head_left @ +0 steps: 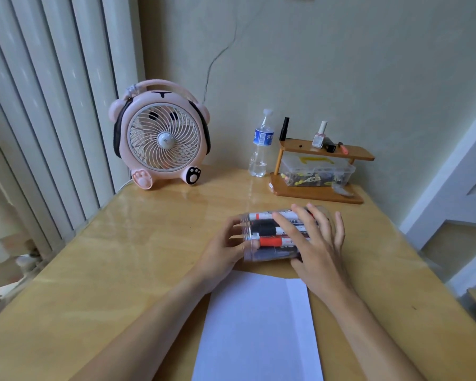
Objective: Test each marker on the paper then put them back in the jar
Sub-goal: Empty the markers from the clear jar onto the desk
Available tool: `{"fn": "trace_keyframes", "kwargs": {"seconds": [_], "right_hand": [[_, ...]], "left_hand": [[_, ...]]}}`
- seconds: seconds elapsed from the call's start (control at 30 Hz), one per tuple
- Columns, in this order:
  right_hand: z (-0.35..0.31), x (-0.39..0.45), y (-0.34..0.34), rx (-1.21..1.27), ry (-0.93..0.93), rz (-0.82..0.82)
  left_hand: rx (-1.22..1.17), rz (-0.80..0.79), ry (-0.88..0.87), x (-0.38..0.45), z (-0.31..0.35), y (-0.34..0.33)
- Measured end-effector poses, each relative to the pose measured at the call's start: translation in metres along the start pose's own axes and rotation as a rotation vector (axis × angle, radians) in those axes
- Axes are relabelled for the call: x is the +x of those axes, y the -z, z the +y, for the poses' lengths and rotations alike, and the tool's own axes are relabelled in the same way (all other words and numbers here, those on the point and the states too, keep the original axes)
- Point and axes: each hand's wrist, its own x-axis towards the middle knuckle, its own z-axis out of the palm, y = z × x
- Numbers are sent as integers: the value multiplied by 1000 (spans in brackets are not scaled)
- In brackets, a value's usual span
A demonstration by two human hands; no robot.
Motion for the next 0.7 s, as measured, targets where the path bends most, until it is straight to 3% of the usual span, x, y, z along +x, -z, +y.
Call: {"fn": "trace_keyframes", "kwargs": {"seconds": [0.2, 0.57, 0.7], "right_hand": [[-2, -3, 0, 55, 1, 12], [3, -2, 3, 81, -5, -46], [5, 0, 4, 90, 2, -77]], "left_hand": [[2, 81, 61, 1, -1, 0], [-15, 62, 17, -1, 7, -4], [52, 163, -51, 3, -1, -6]]}}
